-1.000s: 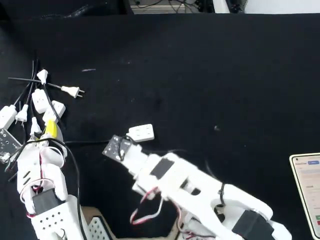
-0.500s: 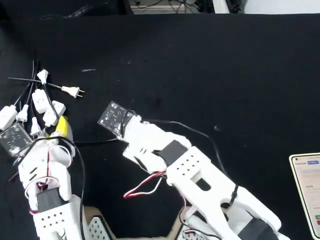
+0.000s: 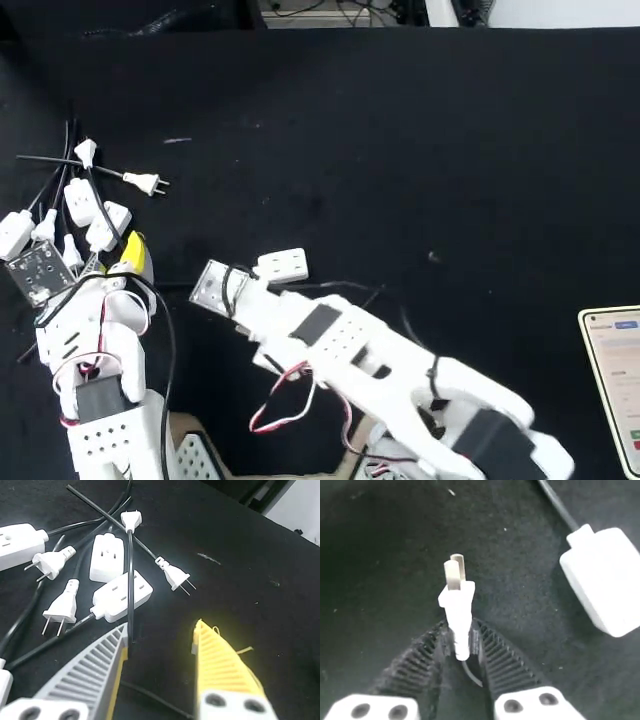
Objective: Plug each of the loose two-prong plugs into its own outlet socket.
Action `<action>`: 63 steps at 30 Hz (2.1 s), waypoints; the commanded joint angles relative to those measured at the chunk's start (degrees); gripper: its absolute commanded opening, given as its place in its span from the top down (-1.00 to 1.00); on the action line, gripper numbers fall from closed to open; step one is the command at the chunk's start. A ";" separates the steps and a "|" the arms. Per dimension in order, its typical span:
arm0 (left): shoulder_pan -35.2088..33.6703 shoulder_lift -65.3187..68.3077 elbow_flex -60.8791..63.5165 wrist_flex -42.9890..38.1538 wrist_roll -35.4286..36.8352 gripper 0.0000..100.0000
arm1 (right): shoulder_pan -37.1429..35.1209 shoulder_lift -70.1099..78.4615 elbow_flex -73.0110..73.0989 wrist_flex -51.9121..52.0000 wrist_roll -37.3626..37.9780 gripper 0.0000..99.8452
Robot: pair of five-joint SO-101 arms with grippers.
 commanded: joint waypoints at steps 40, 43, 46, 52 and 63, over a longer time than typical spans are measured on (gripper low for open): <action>7.60 -0.62 -7.52 5.63 -0.70 0.57 | 5.10 1.98 -8.13 -22.86 -8.35 0.98; 10.51 -0.62 -7.60 5.45 -0.79 0.57 | 5.10 2.33 -8.13 -22.95 -8.26 0.98; 14.37 -0.62 -8.31 5.45 -5.01 0.57 | 3.87 2.33 -8.04 -22.77 -8.18 0.98; 16.40 -0.62 -8.40 5.54 -7.91 0.57 | 1.41 2.33 -6.99 -22.77 -8.00 0.98; 16.75 -0.62 -4.62 2.46 -10.29 0.57 | 1.41 -3.21 -6.29 -20.13 -8.44 0.98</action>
